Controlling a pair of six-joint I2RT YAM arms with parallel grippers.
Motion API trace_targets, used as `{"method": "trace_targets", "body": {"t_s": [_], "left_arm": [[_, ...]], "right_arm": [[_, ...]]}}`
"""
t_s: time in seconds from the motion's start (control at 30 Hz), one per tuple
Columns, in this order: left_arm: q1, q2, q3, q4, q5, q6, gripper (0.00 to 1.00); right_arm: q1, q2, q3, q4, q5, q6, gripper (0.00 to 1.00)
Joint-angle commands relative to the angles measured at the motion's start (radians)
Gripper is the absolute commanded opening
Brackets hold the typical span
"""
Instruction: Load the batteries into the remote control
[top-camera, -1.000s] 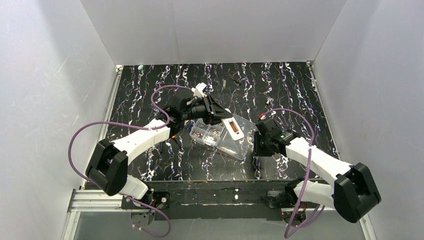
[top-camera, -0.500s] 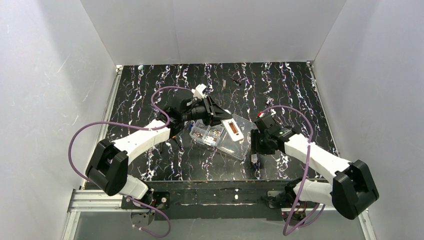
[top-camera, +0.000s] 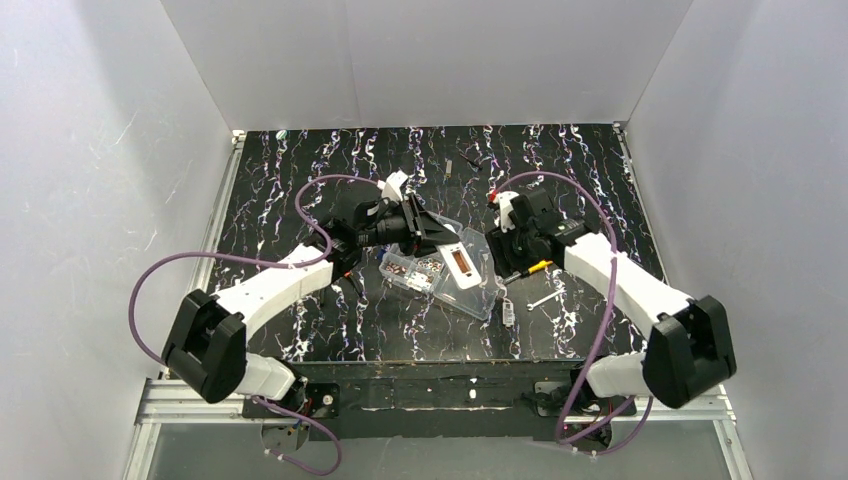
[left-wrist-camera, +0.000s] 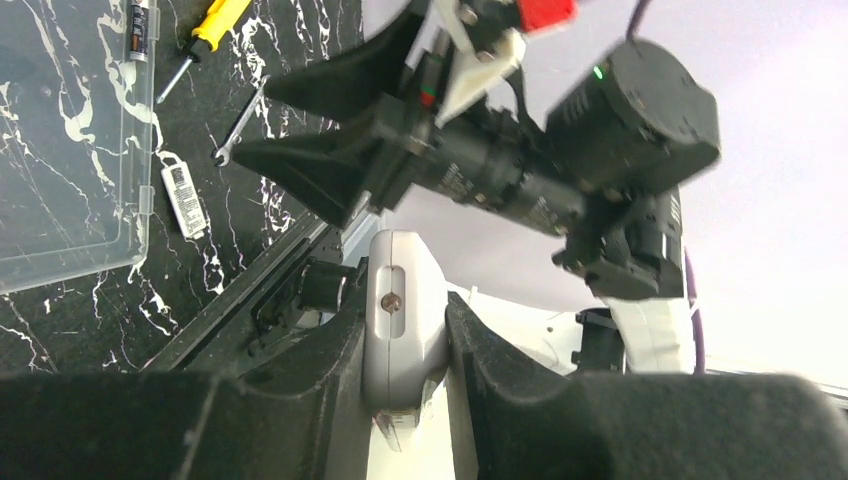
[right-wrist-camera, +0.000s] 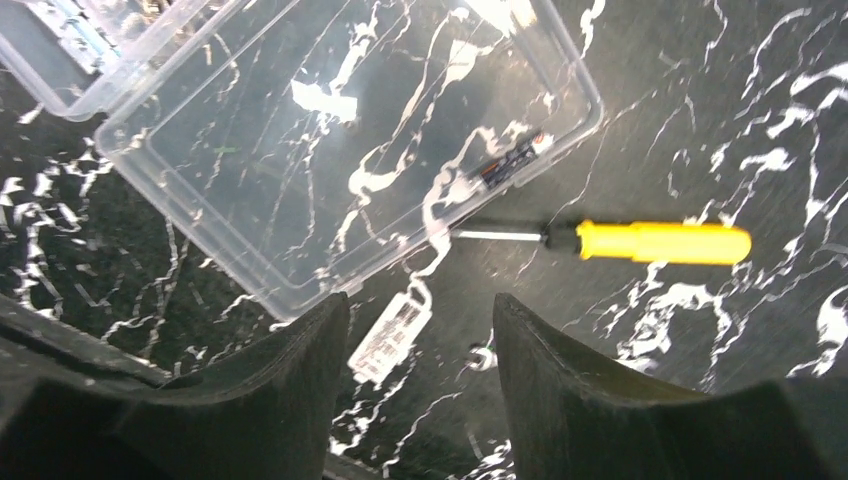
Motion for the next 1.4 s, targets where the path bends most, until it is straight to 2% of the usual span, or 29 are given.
{"method": "trace_targets", "body": {"t_s": [0.0,0.23,0.47,1.03,1.37], "left_arm": [[0.013,-0.091,0.002,-0.027,0.051,0.045,0.00],[0.021,-0.138,0.012,-0.117,0.074,0.092,0.00],[0.029,-0.179,-0.017,-0.154,0.057,0.107,0.00],[0.059,-0.201,-0.012,-0.197,0.091,0.126,0.00],[0.067,-0.202,-0.013,-0.196,0.099,0.123,0.00]], "right_arm": [[-0.022,0.083,0.073,0.033,-0.041,-0.220,0.64],[-0.025,0.198,0.106,0.066,-0.014,-0.374,0.67],[-0.026,0.275,0.107,0.097,-0.030,-0.451,0.67],[-0.058,0.417,0.202,0.058,-0.061,-0.511,0.67],[-0.064,0.454,0.199,0.031,-0.069,-0.514,0.67]]}}
